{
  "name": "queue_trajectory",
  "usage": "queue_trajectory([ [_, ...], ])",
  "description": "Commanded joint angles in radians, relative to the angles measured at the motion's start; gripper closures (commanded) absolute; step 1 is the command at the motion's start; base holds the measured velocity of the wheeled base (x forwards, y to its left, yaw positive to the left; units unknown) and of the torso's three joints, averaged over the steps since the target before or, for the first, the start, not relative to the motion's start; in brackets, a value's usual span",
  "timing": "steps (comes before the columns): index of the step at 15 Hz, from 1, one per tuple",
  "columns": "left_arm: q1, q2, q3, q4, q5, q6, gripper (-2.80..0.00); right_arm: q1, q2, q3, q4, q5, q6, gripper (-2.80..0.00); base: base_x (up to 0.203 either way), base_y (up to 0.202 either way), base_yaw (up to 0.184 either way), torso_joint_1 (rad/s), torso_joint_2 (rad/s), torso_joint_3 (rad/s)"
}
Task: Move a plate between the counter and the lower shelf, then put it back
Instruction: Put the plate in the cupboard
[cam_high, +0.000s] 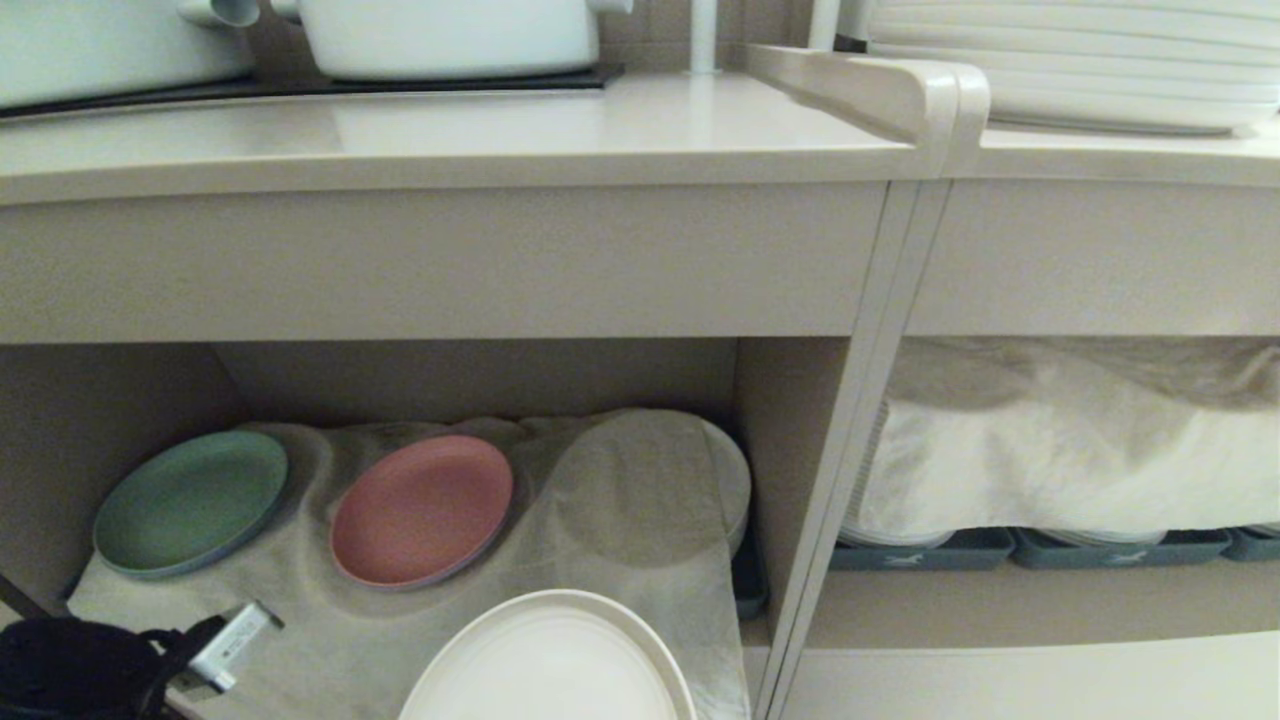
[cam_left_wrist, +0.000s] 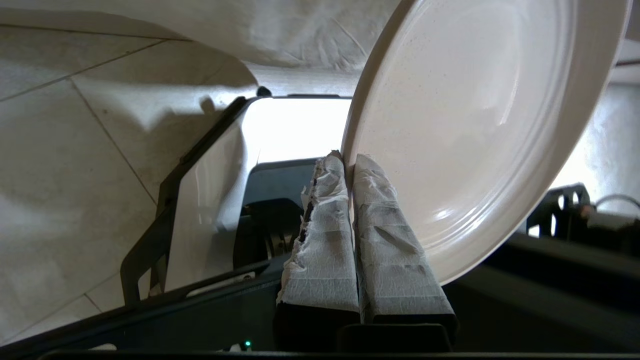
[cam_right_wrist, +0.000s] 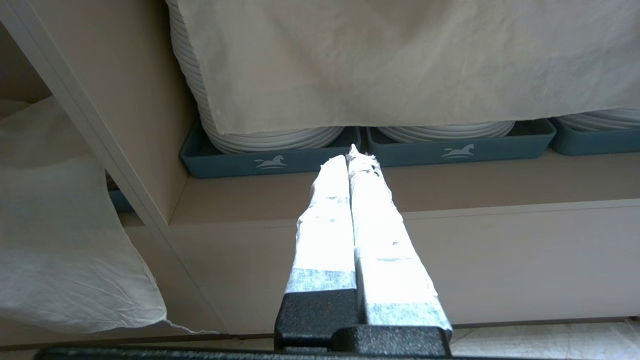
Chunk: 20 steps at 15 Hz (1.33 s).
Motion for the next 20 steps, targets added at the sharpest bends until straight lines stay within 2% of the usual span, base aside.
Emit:
queue_trajectory([
  [1, 0.025, 0.103, -0.041, -0.002, -0.003, -0.006, 0.0, 0.0, 0.001, -0.001, 0.0, 0.0, 0.001, 0.0, 0.0, 0.0, 0.0, 0.0, 0.0, 0.0],
  [8, 0.104, 0.316, -0.13, -0.181, -0.005, -0.009, 0.0, 0.0, 0.001, 0.0, 0.0, 0.0, 0.001, 0.0, 0.0, 0.0, 0.0, 0.0, 0.0, 0.0],
  [12, 0.109, 0.42, -0.164, -0.282, -0.004, -0.016, 0.0, 0.0, 0.001, 0.0, 0.0, 0.0, 0.001, 0.0, 0.0, 0.0, 0.0, 0.0, 0.0, 0.0],
  [15, 0.109, 0.512, -0.193, -0.396, 0.004, -0.101, 0.0, 0.0, 0.001, 0.0, 0.0, 0.0, 0.001, 0.0, 0.0, 0.0, 0.0, 0.0, 0.0, 0.0],
  [18, 0.108, 0.563, -0.226, -0.416, 0.006, -0.129, 0.0, 0.0, 0.001, 0.0, 0.0, 0.0, 0.001, 0.0, 0.0, 0.0, 0.0, 0.0, 0.0, 0.0],
  [20, 0.108, 0.586, -0.263, -0.413, 0.007, -0.172, 0.0, 0.0, 0.001, 0.0, 0.0, 0.0, 0.001, 0.0, 0.0, 0.0, 0.0, 0.0, 0.0, 0.0],
])
